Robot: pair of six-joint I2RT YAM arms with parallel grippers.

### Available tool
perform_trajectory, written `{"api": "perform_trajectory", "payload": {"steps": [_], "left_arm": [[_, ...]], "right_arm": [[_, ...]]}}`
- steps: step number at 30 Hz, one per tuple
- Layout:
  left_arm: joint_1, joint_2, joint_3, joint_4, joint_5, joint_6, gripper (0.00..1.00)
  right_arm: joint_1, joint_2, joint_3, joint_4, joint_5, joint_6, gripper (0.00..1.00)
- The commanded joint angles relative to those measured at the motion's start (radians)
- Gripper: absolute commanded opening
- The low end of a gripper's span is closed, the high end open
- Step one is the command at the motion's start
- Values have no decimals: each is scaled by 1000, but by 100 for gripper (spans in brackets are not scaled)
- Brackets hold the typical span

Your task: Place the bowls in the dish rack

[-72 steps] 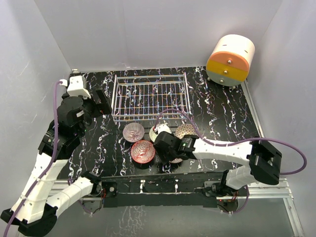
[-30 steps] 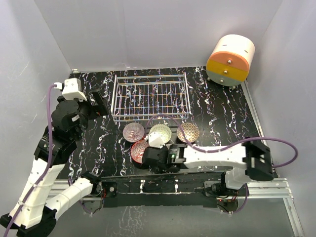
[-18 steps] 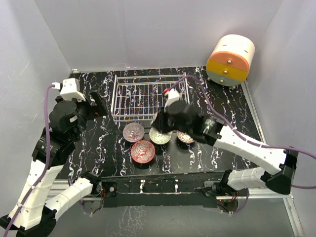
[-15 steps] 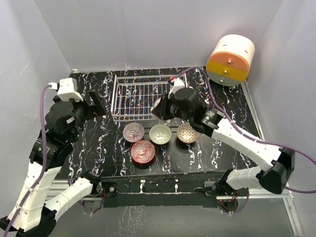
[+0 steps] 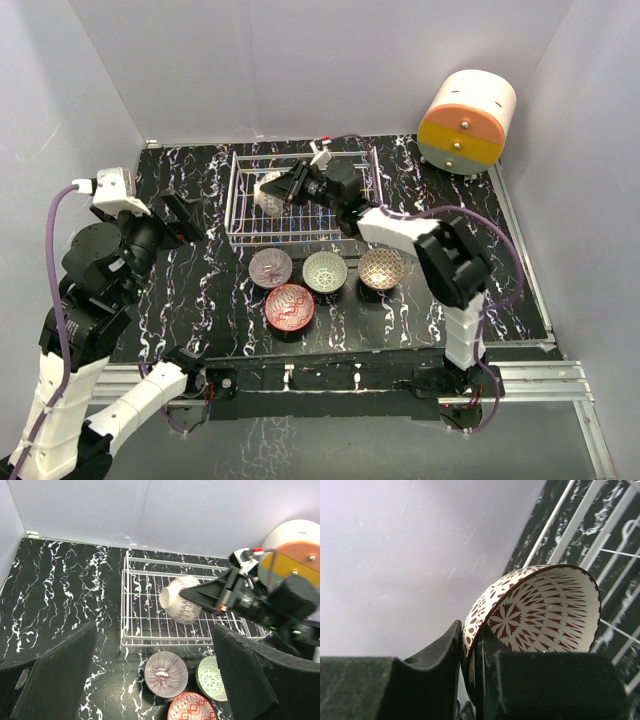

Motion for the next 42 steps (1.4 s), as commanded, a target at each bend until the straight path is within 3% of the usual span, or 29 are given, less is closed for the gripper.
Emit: {"api": "perform_trajectory", "payload": {"steps": [1, 5, 16, 42], "left_arm": [[-5, -27, 13, 9, 32, 10, 97], [-5, -41, 10, 4, 50, 11, 97], [-5, -62, 0, -2, 61, 14, 97], [-4, -93, -11, -4, 58, 28, 97]], "right_arm": [[-16, 153, 132, 548, -40, 263, 8], [-17, 293, 250, 589, -1, 293, 8], [-16, 478, 491, 520, 83, 285, 8], [8, 602, 581, 409, 124, 307, 8]]}}
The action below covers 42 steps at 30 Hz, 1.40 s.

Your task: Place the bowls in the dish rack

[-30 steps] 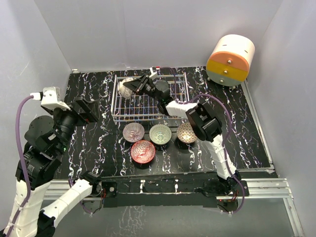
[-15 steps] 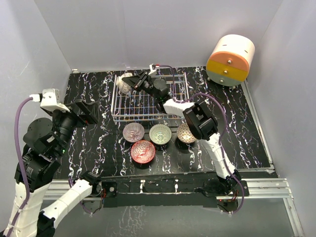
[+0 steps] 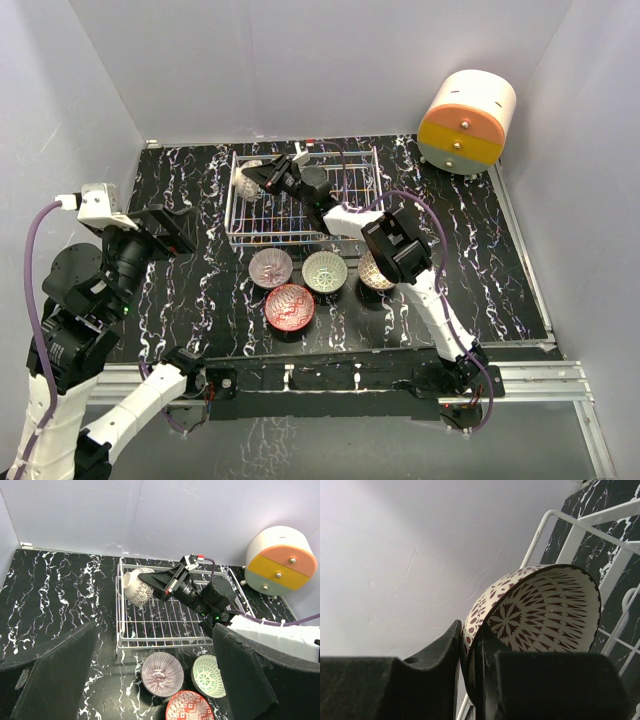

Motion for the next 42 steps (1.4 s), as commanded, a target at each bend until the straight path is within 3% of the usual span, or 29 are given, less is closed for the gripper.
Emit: {"api": "perform_trajectory", "payload": {"steps": [1, 21, 42], "left_arm": [[-3, -11, -2, 3, 6, 13, 97], [-3, -10, 29, -14, 16, 23, 97], [-3, -10, 48, -25, -1, 33, 97]], "right_arm": [[2, -4, 71, 73, 28, 12, 8], [2, 28, 52, 102, 103, 35, 8], [-1, -37, -34, 7, 130, 40, 19]]}}
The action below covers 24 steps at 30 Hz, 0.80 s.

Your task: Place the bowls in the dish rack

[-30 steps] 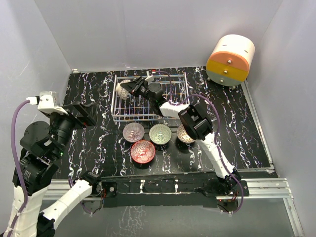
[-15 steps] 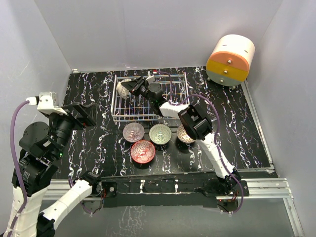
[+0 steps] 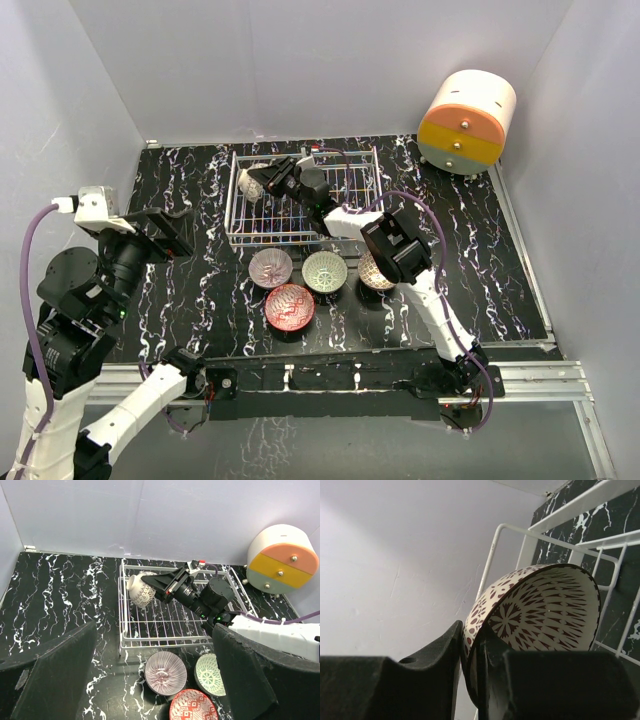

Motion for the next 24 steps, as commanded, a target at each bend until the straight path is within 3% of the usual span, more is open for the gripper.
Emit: {"api": "perform_trajectory", "payload": {"steps": [1, 4, 12, 17, 24], "left_arm": [[-3, 1, 40, -13, -4, 12, 97], [-3, 1, 48, -19, -9, 13, 97], [-4, -3, 55, -23, -13, 12, 97], [-3, -9, 55, -29, -17, 8, 97], [-3, -18, 56, -33, -26, 5, 97]], "right_arm": [[-4, -45, -15, 51, 17, 17, 20], [-4, -48, -30, 56, 22, 32, 25], [-14, -53, -56, 60, 24, 76, 26], [-16, -58, -67, 39, 18, 87, 10], [-20, -60, -107, 80, 10, 151, 8]]}}
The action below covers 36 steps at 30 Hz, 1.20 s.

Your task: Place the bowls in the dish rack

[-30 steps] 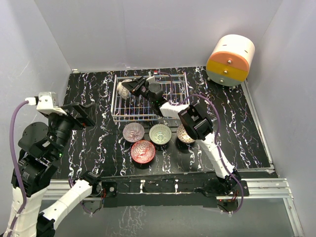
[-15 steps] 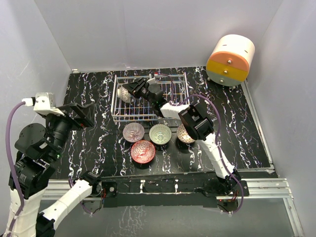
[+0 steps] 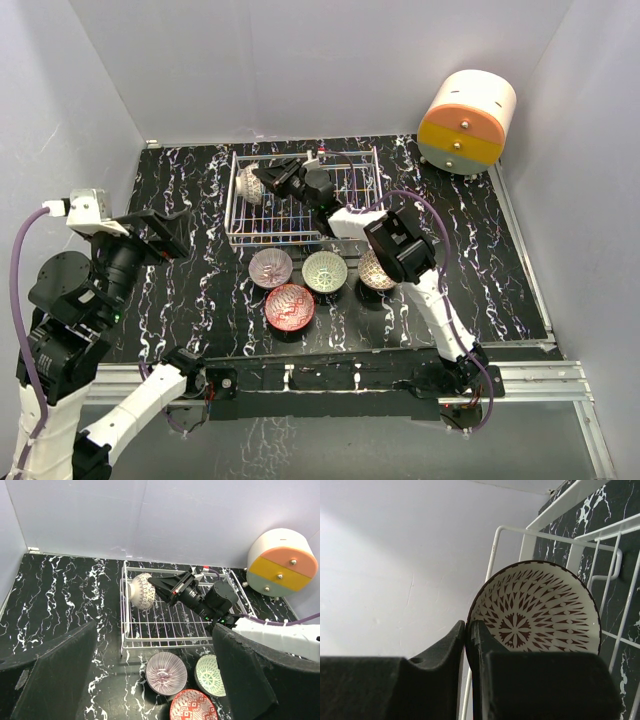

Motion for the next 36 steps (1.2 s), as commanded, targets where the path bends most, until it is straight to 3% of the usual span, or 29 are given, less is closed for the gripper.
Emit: {"api": "perform_trajectory", "payload": {"steps": [1, 10, 16, 31, 36], "left_arm": [[-3, -15, 27, -8, -17, 5, 97], [-3, -11, 33, -12, -14, 8, 97], [-3, -5, 32, -10, -12, 10, 97], [-3, -9, 25, -13, -24, 8, 97], [-3, -11, 19, -12, -24, 7, 97]], "right_arm": [[-8, -32, -60, 81, 5, 71, 8], [-31, -60, -173, 93, 43, 138, 9], [-57, -75, -211, 65, 42, 148, 20], [-85, -104, -278, 49, 34, 117, 20], [-85, -141, -272, -8, 35, 62, 32]]}}
